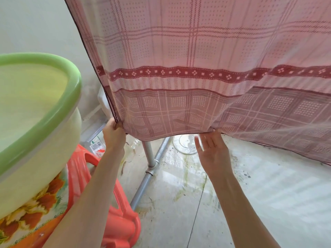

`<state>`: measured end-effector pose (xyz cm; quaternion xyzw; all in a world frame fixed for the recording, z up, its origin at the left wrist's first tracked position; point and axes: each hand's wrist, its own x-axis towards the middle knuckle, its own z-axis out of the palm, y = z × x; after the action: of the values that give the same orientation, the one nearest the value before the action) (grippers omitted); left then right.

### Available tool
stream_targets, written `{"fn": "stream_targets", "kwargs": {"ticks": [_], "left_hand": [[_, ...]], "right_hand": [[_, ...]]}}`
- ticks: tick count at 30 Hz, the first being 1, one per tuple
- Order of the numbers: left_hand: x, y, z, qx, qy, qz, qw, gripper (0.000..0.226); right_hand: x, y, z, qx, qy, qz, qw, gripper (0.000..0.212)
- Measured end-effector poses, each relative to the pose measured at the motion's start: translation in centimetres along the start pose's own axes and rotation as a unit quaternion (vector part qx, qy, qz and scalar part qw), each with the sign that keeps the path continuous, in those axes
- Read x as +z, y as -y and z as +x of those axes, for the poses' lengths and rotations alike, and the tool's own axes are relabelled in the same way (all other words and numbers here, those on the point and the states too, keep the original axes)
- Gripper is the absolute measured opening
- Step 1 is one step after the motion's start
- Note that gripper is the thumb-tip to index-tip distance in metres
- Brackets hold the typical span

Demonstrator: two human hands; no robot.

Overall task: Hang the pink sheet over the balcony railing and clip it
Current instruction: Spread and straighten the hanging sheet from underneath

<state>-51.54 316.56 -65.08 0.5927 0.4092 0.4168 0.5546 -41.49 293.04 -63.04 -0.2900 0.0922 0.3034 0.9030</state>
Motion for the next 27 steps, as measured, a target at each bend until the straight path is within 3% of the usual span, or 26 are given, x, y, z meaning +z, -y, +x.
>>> {"fn": "stream_targets", "kwargs": {"ticks": [5,8,15,18,21,25,27], "left_hand": [[0.6,0.1,1.2,0.015,0.013,0.022,1.0,0.025],[1.4,0.0,1.6,0.002,0.0,0.012,1.0,0.028],[1.2,0.6,1.8,0.013,0.0,0.001,1.0,0.033],[0.8,1.1,1.3,0.03,0.016,-0.008,0.999,0.023],[0.8,1.0,1.2,0.029,0.006,-0.015,0.999,0.019],[0.8,0.8,0.4,0.018,0.002,-0.029,0.999,0.029],[0.7,0.7,0.0,0.004,0.004,-0.055,0.998,0.031]], "right_hand": [[0.9,0.7,-0.4,-0.008,0.04,0.004,0.999,0.019],[0.7,1.5,-0.7,-0.037,0.056,0.003,0.998,0.009],[-3.1,3.3,-0.5,-0.11,-0.026,0.089,0.99,0.031],[-3.9,3.5,-0.4,-0.114,-0.043,0.129,0.984,0.044],[-4.2,3.3,-0.5,-0.109,-0.042,0.138,0.984,0.047],[-4.3,4.1,-1.0,-0.107,-0.008,0.136,0.985,0.073],[-4.2,4.7,-1.5,-0.103,-0.002,0.132,0.986,0.057]]}}
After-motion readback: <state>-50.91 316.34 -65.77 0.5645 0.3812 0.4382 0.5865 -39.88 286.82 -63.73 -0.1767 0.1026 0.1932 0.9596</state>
